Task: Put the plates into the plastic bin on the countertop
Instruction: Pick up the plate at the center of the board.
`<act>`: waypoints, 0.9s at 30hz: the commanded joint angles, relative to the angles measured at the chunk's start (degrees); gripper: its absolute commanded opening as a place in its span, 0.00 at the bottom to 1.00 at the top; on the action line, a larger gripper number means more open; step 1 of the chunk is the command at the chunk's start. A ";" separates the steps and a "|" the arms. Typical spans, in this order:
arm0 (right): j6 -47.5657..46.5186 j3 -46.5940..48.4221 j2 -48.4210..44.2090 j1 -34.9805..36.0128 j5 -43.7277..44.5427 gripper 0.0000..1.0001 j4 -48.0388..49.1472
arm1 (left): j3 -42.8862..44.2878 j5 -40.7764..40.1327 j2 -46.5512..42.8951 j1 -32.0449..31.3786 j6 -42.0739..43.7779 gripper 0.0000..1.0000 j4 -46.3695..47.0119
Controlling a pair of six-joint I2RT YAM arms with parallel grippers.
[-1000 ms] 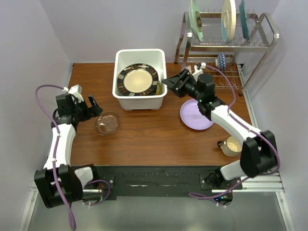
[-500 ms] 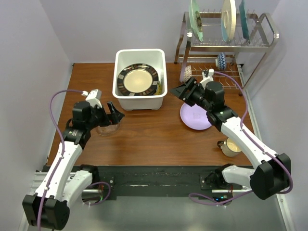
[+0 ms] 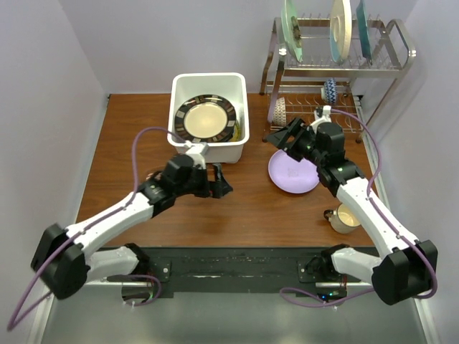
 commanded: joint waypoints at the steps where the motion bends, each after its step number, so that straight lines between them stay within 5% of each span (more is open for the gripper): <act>1: -2.45 -0.23 -1.71 -4.46 -2.33 0.75 -1.60 | 7.21 -7.01 6.57 -6.93 -2.60 0.99 7.78; 15: -4.65 -1.90 -1.36 -17.11 -9.89 0.75 -2.57 | 23.20 -1.75 31.09 -12.22 -3.66 0.98 16.84; 27: -5.09 -3.13 0.49 -22.83 -13.76 0.75 -1.61 | 37.88 1.51 46.56 -12.22 -3.31 0.93 12.54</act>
